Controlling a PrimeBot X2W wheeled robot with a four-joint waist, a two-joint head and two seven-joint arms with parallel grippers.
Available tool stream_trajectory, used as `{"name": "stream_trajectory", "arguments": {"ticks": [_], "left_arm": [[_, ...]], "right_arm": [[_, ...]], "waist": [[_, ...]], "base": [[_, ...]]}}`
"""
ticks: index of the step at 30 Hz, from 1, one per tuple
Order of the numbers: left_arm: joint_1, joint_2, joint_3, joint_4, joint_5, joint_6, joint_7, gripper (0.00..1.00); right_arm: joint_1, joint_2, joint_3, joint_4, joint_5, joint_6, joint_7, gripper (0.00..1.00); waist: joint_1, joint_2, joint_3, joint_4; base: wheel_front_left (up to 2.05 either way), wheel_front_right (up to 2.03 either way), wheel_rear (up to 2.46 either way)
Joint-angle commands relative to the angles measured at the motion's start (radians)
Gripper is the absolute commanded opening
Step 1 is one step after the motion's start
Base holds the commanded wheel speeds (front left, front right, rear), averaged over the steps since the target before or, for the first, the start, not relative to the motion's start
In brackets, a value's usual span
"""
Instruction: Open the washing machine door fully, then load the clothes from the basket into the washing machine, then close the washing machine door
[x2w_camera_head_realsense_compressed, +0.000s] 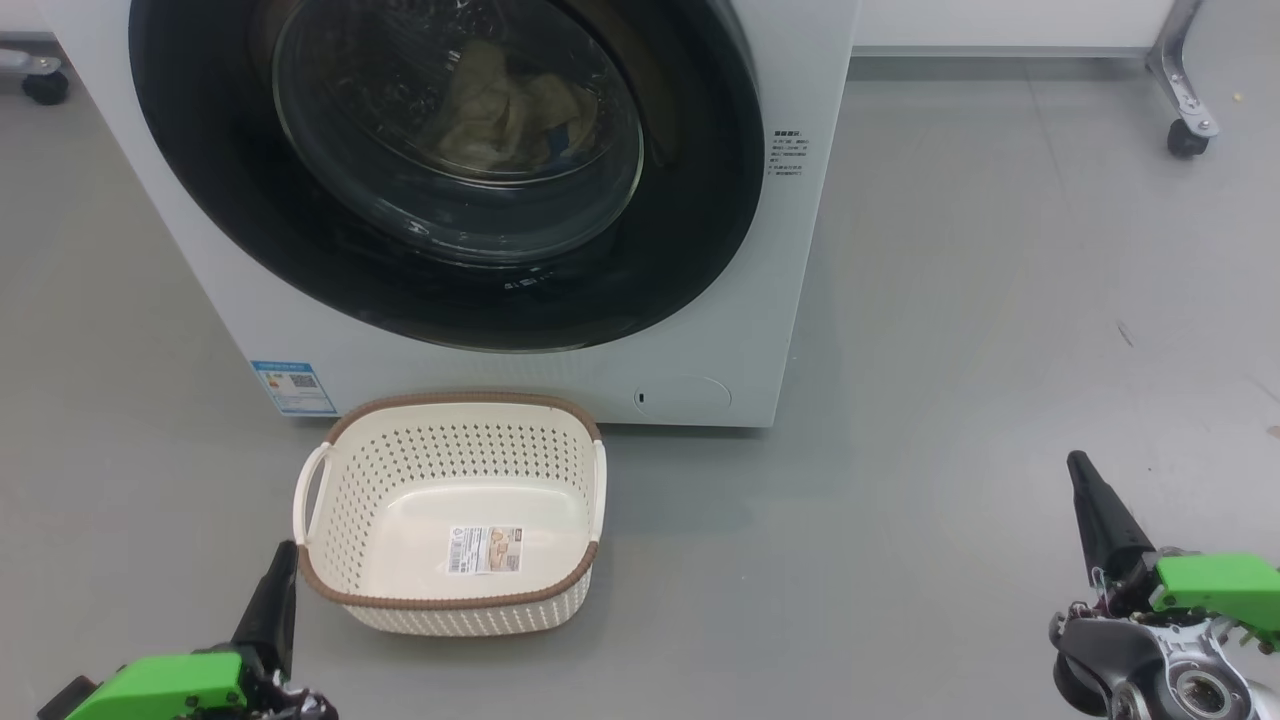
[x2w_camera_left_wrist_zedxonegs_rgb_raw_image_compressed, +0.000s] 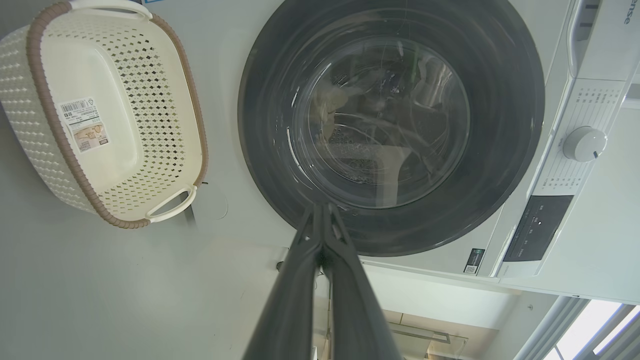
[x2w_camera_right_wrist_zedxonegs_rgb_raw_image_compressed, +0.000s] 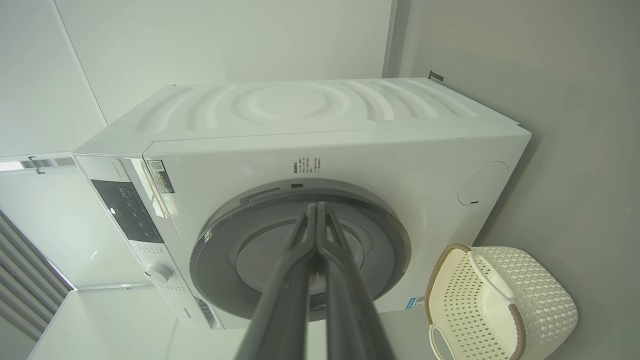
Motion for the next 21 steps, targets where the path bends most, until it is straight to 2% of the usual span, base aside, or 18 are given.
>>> {"name": "stream_trajectory", "arguments": {"ticks": [1,21], "left_arm": [[-0.051,0.009,0.04,-0.036,-0.003,-0.007,0.007,0.0],[-0.051,0.007,0.042,-0.036,-0.001,-0.007,0.009,0.0]], "right_arm": [[-0.051,-0.022,0.017,-0.032,0.005,0.003,0.007,0.0],[-0.051,-0.019,0.014,-0.031,0.003,0.003,0.01,0.0]], "waist": [[0.0,0.0,0.0,0.0],[0.0,0.0,0.0,0.0]], "base": [[0.0,0.0,0.0],[0.0,0.0,0.0]]}}
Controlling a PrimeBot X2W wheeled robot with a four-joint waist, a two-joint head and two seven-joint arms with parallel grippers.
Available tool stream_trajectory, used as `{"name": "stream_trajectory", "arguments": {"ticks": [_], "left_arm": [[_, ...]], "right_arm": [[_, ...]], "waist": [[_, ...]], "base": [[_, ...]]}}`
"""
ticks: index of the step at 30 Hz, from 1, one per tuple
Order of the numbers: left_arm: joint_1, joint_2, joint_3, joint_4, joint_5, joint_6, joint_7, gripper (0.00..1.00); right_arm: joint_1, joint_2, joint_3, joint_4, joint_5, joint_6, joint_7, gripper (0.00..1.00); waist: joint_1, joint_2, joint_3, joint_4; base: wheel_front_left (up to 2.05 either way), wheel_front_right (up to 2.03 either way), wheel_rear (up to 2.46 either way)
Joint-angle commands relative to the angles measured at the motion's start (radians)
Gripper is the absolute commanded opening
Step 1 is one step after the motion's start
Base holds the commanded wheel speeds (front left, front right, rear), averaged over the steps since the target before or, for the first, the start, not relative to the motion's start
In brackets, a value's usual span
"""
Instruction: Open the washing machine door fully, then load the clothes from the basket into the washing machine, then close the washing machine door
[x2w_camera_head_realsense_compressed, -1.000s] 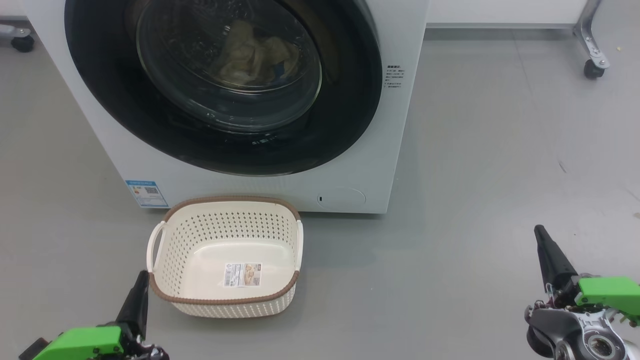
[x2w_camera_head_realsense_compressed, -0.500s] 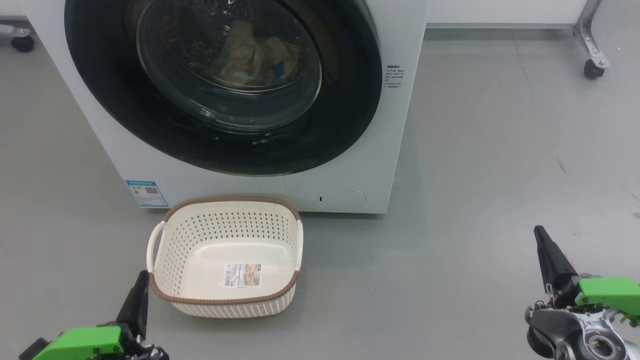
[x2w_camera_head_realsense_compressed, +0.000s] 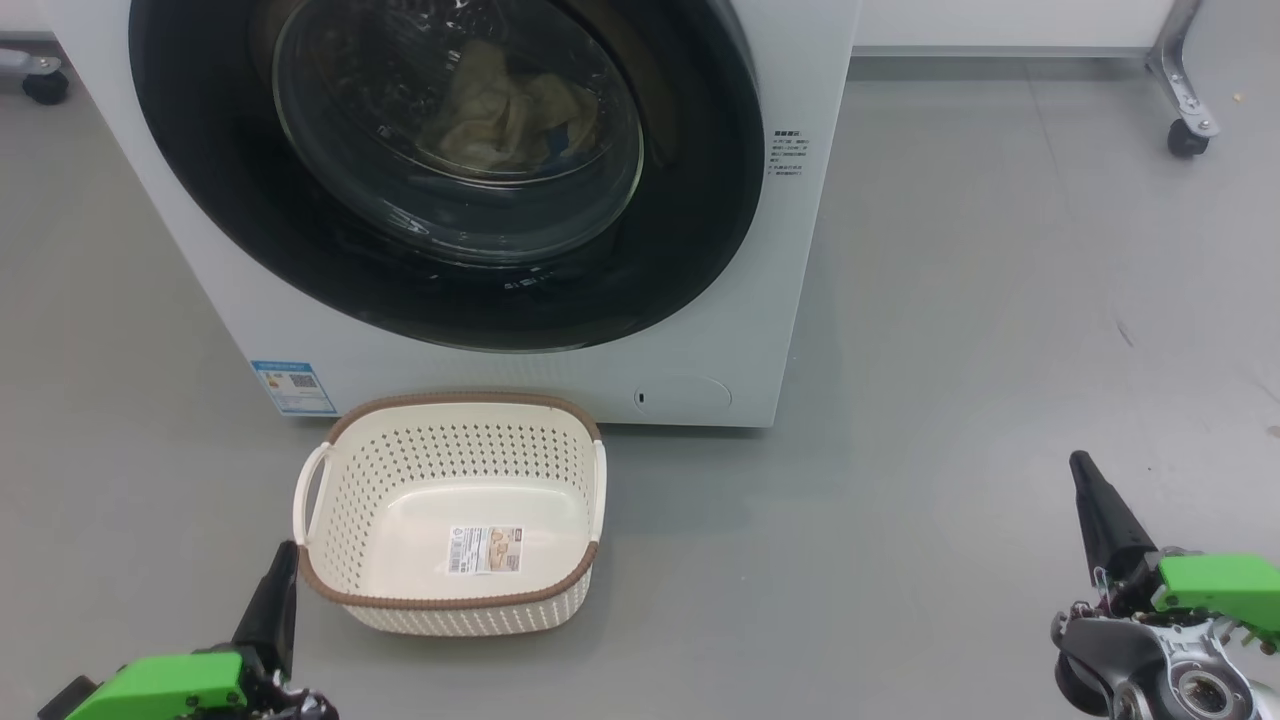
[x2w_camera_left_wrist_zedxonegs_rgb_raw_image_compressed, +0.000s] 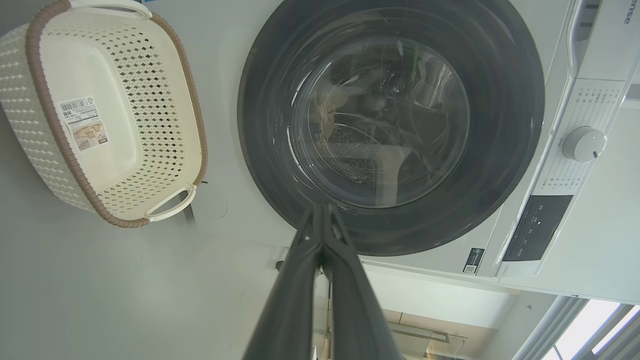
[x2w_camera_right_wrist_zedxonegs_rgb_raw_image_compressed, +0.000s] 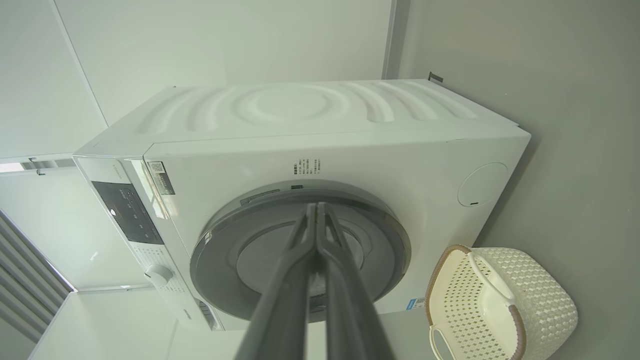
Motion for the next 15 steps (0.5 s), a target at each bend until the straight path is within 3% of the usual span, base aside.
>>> {"name": "stream_trajectory", "arguments": {"ticks": [1,15], "left_arm": [[-0.051,0.009,0.04,-0.036,-0.001,-0.007,0.005,0.0],[-0.051,0.008,0.042,-0.036,0.0,-0.007,0.006,0.0]], "right_arm": [[-0.051,-0.019,0.017,-0.032,0.002,0.003,0.007,0.0],[-0.051,-0.018,0.016,-0.031,0.001,0.003,0.009,0.0]], "waist": [[0.0,0.0,0.0,0.0],[0.0,0.0,0.0,0.0]], "base": [[0.0,0.0,0.0],[0.0,0.0,0.0]]}}
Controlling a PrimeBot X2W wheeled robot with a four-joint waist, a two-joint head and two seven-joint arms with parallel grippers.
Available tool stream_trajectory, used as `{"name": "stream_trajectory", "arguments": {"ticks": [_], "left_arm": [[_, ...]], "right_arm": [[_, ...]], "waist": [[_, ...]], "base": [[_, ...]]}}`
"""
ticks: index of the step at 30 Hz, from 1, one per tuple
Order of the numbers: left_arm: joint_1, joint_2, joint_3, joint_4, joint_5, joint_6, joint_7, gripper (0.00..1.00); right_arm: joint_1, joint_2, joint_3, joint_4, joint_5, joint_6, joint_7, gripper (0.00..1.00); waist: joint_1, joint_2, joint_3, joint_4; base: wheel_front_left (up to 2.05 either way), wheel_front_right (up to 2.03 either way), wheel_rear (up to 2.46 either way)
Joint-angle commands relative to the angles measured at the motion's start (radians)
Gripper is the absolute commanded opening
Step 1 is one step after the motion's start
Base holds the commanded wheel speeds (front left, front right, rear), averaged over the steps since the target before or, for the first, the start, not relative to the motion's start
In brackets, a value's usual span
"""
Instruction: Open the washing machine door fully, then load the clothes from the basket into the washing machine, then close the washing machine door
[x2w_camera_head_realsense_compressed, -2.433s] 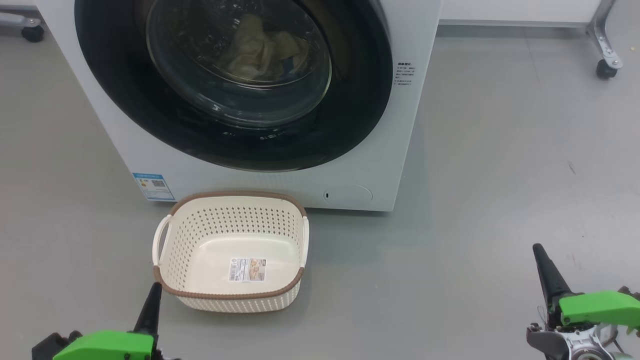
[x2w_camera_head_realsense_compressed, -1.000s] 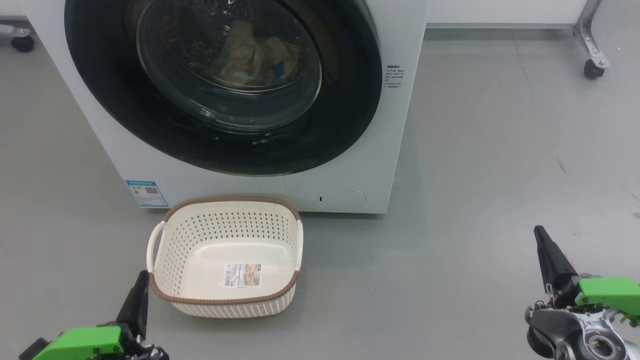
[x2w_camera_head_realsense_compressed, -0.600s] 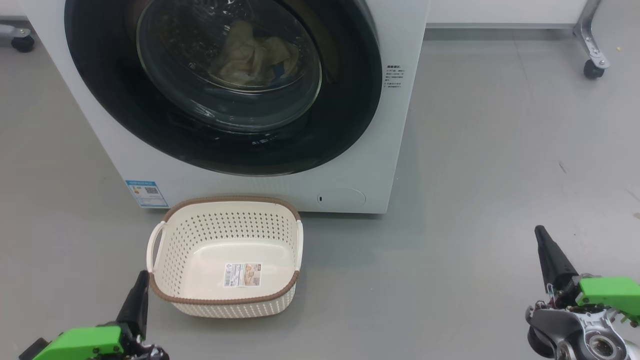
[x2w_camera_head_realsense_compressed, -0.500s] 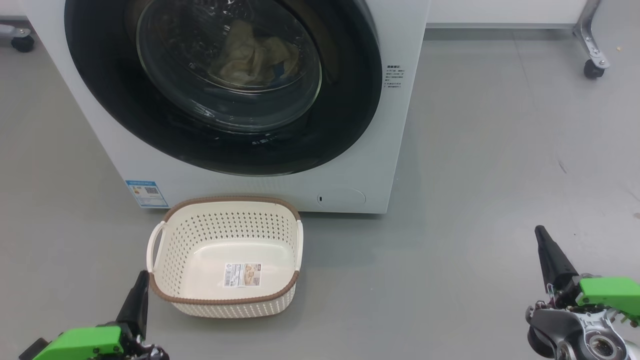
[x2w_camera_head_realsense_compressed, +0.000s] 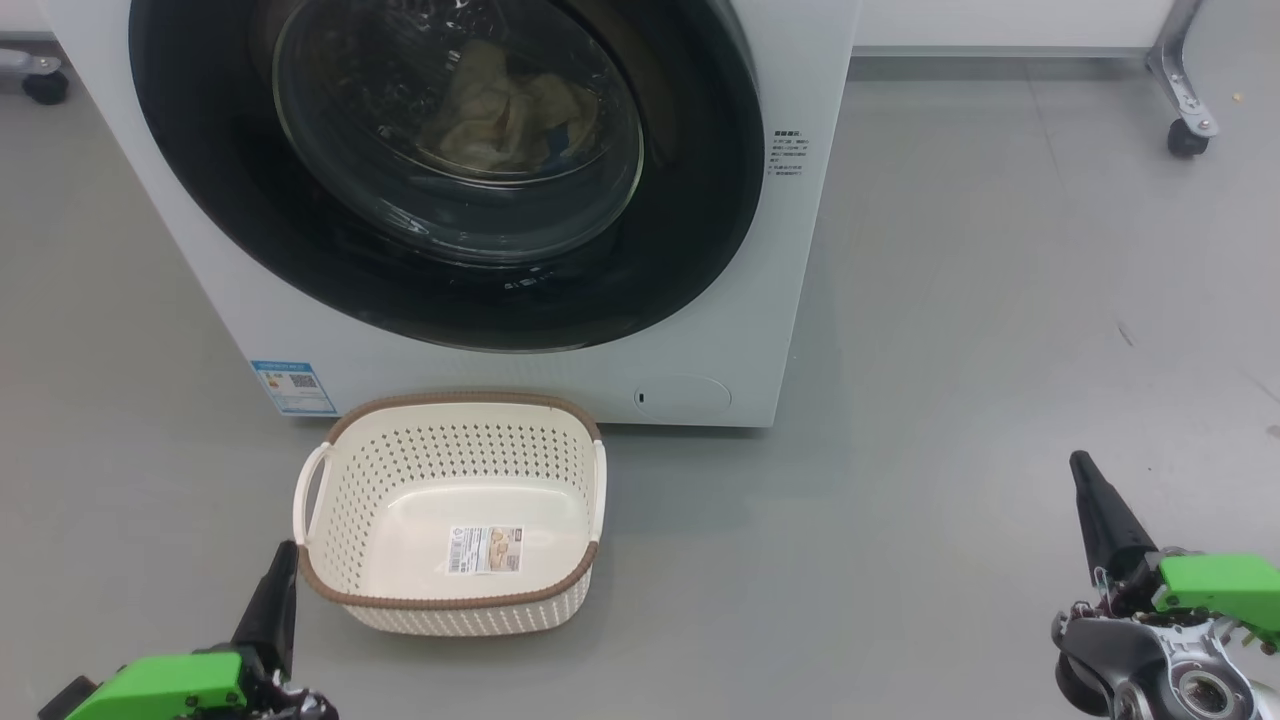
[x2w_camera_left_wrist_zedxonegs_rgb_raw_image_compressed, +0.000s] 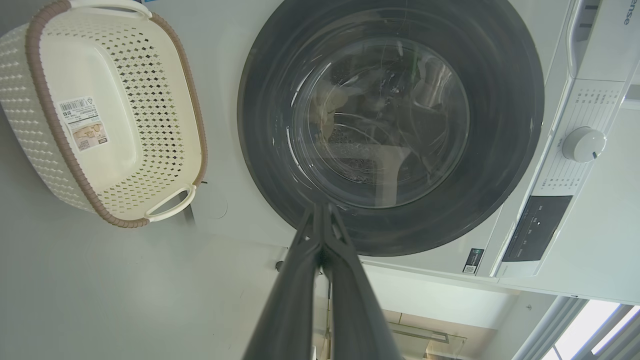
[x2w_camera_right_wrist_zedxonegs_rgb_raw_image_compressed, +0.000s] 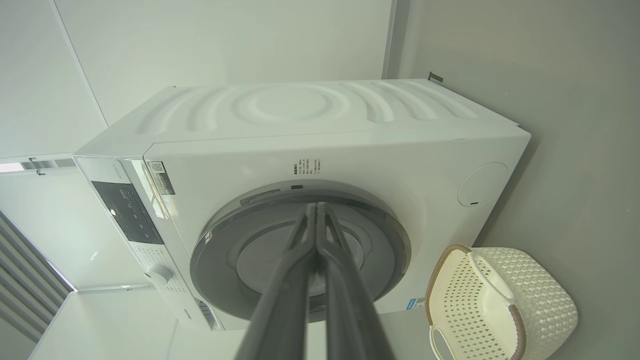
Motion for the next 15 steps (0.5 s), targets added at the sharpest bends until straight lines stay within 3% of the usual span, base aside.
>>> {"name": "stream_trajectory", "arguments": {"ticks": [1,15], "left_arm": [[-0.051,0.008,0.04,-0.036,0.001,-0.007,0.006,0.0],[-0.051,0.008,0.042,-0.036,0.002,-0.007,0.007,0.0]], "right_arm": [[-0.051,-0.018,0.017,-0.031,0.001,0.003,0.007,0.0],[-0.052,-0.017,0.015,-0.031,0.0,0.003,0.008,0.0]], "waist": [[0.0,0.0,0.0,0.0],[0.0,0.0,0.0,0.0]], "base": [[0.0,0.0,0.0],[0.0,0.0,0.0]]}}
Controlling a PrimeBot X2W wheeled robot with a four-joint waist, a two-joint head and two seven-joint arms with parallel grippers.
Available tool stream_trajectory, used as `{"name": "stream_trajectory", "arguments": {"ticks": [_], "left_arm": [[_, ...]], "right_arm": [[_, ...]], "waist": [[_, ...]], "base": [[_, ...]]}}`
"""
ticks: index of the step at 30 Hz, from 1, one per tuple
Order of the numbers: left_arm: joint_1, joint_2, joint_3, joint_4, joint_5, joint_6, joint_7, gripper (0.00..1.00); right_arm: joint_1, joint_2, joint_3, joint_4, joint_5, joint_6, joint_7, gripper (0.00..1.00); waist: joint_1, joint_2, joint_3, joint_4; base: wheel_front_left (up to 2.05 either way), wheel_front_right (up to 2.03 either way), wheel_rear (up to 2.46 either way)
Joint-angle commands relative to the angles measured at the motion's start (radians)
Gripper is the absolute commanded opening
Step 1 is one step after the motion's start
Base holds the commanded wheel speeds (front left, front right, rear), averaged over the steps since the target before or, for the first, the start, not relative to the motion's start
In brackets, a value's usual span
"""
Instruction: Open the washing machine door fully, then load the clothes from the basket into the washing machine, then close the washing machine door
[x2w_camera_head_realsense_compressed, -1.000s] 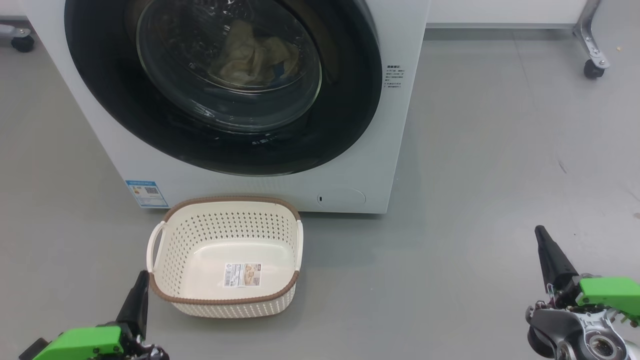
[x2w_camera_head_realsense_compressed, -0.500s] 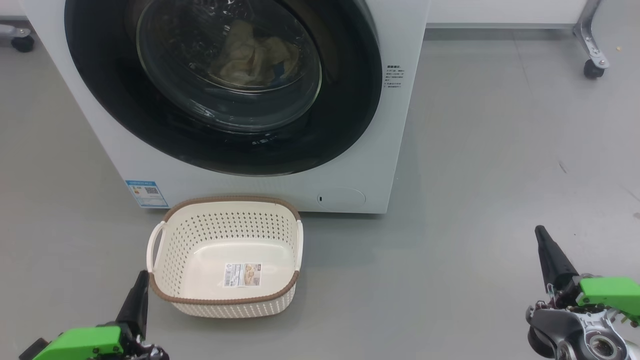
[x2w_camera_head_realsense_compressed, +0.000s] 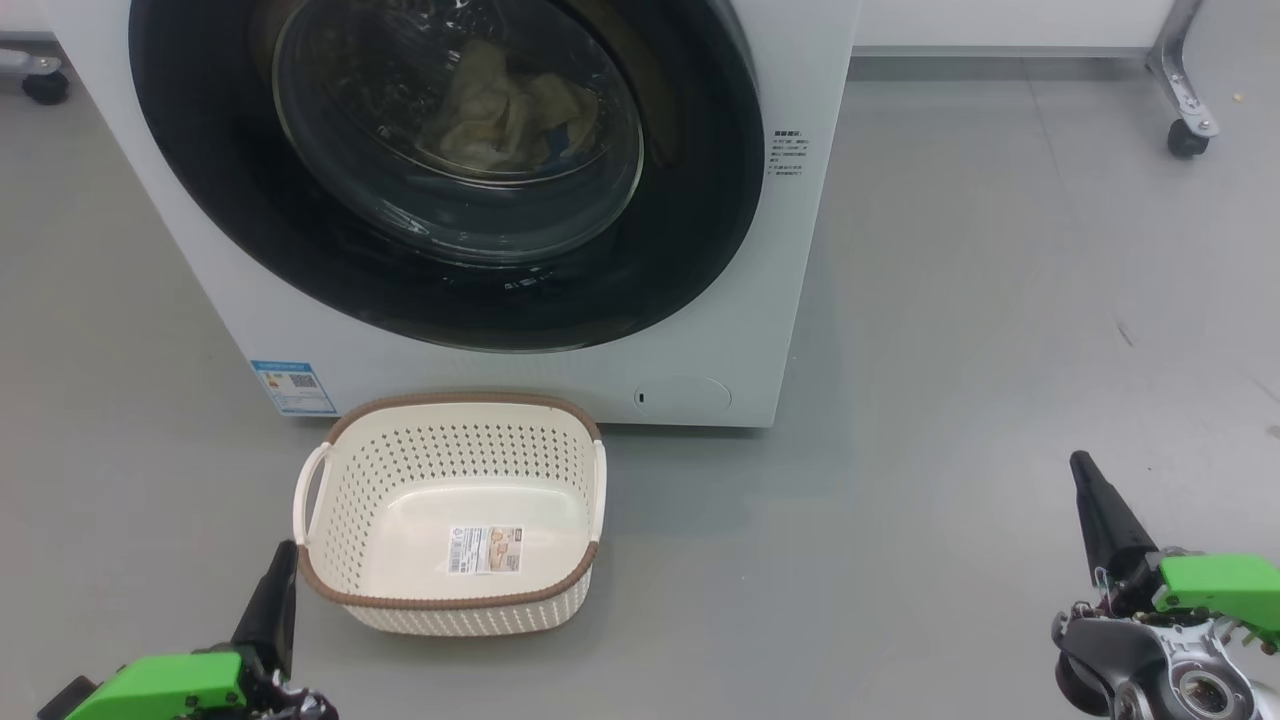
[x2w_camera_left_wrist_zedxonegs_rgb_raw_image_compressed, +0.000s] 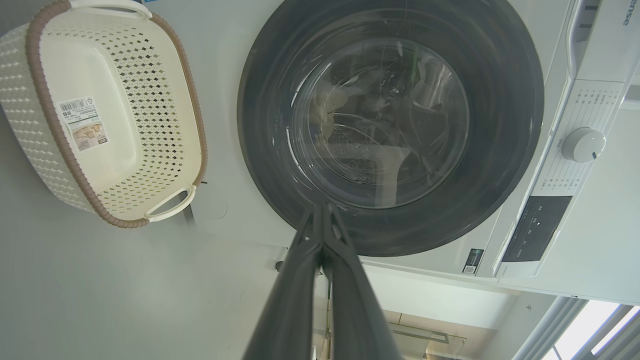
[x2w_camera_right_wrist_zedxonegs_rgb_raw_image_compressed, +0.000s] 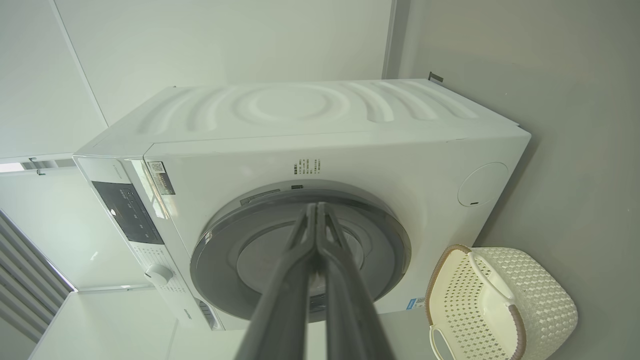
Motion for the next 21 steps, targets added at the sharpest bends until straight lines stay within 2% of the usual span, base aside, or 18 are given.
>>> {"name": "stream_trajectory", "arguments": {"ticks": [1,21], "left_arm": [[-0.051,0.008,0.041,-0.036,0.002,-0.007,0.007,0.0],[-0.051,0.007,0.042,-0.036,0.003,-0.007,0.008,0.0]], "right_arm": [[-0.052,-0.017,0.016,-0.031,0.0,0.003,0.007,0.0],[-0.052,-0.015,0.014,-0.031,-0.002,0.003,0.008,0.0]], "waist": [[0.0,0.0,0.0,0.0],[0.0,0.0,0.0,0.0]], "base": [[0.0,0.0,0.0],[0.0,0.0,0.0]]}}
